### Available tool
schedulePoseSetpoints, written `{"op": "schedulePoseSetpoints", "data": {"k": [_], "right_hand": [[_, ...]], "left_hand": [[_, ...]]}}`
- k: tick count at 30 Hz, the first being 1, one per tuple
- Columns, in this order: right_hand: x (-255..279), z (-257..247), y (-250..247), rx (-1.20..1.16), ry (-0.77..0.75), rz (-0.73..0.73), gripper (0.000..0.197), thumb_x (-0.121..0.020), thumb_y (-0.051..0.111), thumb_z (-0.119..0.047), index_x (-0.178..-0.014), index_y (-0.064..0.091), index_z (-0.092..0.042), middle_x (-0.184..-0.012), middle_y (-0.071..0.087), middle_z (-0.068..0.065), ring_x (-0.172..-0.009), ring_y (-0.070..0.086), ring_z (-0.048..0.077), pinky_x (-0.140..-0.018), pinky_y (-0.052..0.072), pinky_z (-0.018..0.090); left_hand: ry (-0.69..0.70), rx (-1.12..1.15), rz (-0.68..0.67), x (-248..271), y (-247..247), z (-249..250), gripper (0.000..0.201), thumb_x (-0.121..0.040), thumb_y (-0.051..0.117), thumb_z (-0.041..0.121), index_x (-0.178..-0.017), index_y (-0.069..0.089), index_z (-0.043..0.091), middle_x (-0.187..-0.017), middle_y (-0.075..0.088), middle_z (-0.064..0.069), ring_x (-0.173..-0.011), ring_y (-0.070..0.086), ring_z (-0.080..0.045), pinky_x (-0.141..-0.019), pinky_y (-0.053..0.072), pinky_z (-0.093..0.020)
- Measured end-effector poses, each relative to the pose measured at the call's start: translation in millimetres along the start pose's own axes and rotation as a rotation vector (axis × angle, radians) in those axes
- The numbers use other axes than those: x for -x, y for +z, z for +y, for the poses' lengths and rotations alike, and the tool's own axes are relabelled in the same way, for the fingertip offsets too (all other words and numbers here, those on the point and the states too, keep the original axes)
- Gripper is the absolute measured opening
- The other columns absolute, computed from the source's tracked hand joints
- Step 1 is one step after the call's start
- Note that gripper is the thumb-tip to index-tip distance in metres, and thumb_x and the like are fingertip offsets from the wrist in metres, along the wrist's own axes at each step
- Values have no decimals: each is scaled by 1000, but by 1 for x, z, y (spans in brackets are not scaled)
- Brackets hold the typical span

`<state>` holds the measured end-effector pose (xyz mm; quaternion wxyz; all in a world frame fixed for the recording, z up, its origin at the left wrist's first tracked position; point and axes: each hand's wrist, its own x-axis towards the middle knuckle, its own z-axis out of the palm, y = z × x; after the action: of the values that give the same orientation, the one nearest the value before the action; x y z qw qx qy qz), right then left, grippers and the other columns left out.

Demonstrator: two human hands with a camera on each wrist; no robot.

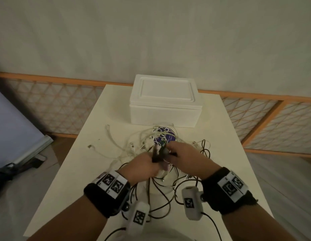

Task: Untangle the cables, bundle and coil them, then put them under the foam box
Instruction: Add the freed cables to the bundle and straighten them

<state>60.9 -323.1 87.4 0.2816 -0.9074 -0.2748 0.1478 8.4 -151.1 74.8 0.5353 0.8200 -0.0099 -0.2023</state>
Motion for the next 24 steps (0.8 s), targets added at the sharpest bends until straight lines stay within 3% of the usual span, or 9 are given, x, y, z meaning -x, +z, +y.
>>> {"op": "schedulePoseSetpoints", "data": {"k": [3,5,9,11,13,15,16,20,24], "right_hand": [[13,15,-8,-159,23,10,4,-89,60,-30,-91,57,-32,-76,59,-11,-67,53,4,-64,43,23],[20,33,-5,-152,22,-6,10,-91,56,-36,-84,57,-28,-71,55,-11,-63,51,2,-61,41,20],[34,76,11,-123,153,-83,16,-93,53,-22,-78,59,-20,-69,65,-4,-66,61,7,-67,49,25],[41,95,18,-294,221,-65,19,-93,53,-19,-75,58,-19,-70,69,3,-74,68,19,-74,54,35],[41,95,15,-531,262,75,27,-90,57,-37,-71,56,-17,-65,64,6,-70,66,27,-78,55,48],[36,79,3,-717,261,270,41,-85,55,-57,-71,55,-18,-64,51,7,-64,52,24,-70,53,41],[34,66,-7,-746,232,355,44,-87,47,-57,-74,54,-15,-64,45,7,-62,45,22,-63,48,36],[28,35,-62,-636,53,573,41,-96,33,-45,-81,53,-13,-60,41,-6,-56,37,12,-54,34,26],[42,53,-113,-145,145,778,43,-99,33,-47,-77,57,-18,-66,52,-8,-59,48,12,-55,36,26]], "left_hand": [[-59,509,159,4,-24,5,27,-90,58,29,-65,53,19,-47,37,11,-40,28,-3,-38,24,-15],[-8,812,273,9,-52,15,25,-87,55,25,-64,46,21,-47,31,11,-36,24,0,-32,18,-13],[164,1044,488,21,-120,27,23,-77,59,32,-62,43,25,-45,31,10,-35,23,-2,-35,13,-13],[158,1070,585,26,-145,24,29,-76,62,37,-61,40,26,-44,31,9,-36,22,-5,-40,10,-15],[152,955,676,25,-154,18,33,-87,59,33,-61,41,27,-47,32,11,-37,23,-4,-38,12,-15],[138,735,767,19,-144,13,33,-96,53,29,-65,43,25,-48,35,12,-38,26,-2,-35,17,-15],[114,645,797,14,-136,10,32,-97,51,28,-66,44,23,-47,36,12,-38,27,-1,-34,19,-15],[49,685,798,5,-121,-3,32,-98,51,27,-67,43,23,-46,33,12,-37,25,-2,-34,18,-14],[4,803,784,12,-136,-17,35,-98,49,26,-64,41,25,-49,27,11,-36,20,-2,-33,16,-12]]}}
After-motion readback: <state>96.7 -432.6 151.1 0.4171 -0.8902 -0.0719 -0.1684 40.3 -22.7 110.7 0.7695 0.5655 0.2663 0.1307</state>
